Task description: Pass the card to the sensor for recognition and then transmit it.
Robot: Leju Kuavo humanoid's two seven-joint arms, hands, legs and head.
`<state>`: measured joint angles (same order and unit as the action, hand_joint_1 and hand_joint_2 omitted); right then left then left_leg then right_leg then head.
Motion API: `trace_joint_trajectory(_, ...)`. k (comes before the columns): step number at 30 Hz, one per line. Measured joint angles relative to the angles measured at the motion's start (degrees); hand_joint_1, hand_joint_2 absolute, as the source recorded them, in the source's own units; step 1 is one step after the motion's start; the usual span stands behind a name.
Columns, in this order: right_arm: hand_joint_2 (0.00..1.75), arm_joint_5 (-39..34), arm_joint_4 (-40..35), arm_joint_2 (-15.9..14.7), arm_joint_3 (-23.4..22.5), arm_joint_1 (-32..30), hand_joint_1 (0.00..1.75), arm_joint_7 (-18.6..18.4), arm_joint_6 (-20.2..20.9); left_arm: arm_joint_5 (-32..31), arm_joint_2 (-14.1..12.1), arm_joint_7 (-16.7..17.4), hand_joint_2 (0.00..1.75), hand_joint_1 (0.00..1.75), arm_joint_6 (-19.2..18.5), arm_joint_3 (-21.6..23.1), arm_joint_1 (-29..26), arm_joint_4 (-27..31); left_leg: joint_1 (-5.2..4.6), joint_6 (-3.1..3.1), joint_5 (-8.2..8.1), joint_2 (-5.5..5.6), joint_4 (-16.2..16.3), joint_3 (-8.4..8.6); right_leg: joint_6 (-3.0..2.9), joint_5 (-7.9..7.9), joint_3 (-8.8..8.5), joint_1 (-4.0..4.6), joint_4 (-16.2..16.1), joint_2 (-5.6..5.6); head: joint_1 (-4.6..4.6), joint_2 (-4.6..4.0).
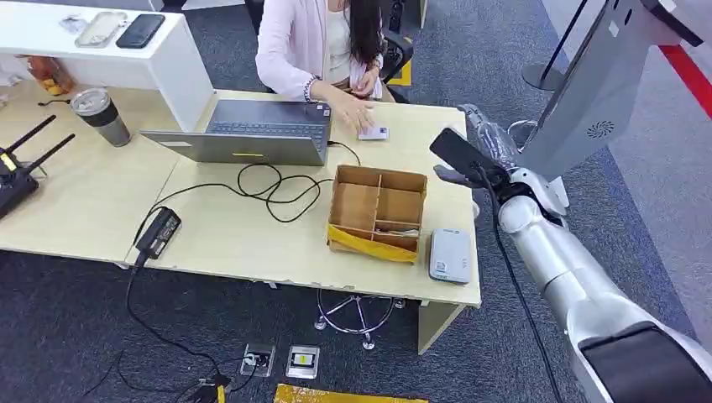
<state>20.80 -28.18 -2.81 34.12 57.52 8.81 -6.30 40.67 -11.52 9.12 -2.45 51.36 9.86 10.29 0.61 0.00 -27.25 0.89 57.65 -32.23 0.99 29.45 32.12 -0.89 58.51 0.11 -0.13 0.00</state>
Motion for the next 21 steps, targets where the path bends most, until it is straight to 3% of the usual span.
trace_joint_trajectory(11, 1.75, 2.12, -21.31, -8.64, -1.68, -12.19, 0.00, -11.20, -0.35, 2.97, -0.44, -1.14, 0.00, 0.00, 1.45, 0.00, -1.80, -0.13, 0.01, 0.00, -0.02, -0.01, -0.01, 0.03, 0.00, 0.00, -0.01, 0.00, -0.01, 0.00, 0.02, 0.00)
trace_joint_trajectory(13, 1.75, 2.85, -25.29, -10.06, -1.86, -14.74, 0.00, -12.05, -0.46, 3.30, -0.44, -1.14, 0.00, 0.00, 2.08, 0.00, -1.99, -0.13, 0.01, -0.01, -0.03, -0.02, -0.01, 0.03, 0.00, 0.00, 0.00, 0.00, -0.01, 0.00, 0.00, 0.00)
trace_joint_trajectory(21, 1.75, 3.04, -26.34, -10.44, -1.90, -15.31, 0.00, -12.18, -0.50, 3.37, -0.44, -1.14, 0.00, 0.00, 2.17, 0.00, -2.02, -0.13, 0.01, -0.01, -0.03, -0.01, -0.01, 0.02, 0.00, 0.00, 0.00, 0.00, -0.01, -0.01, 0.02, 0.00)
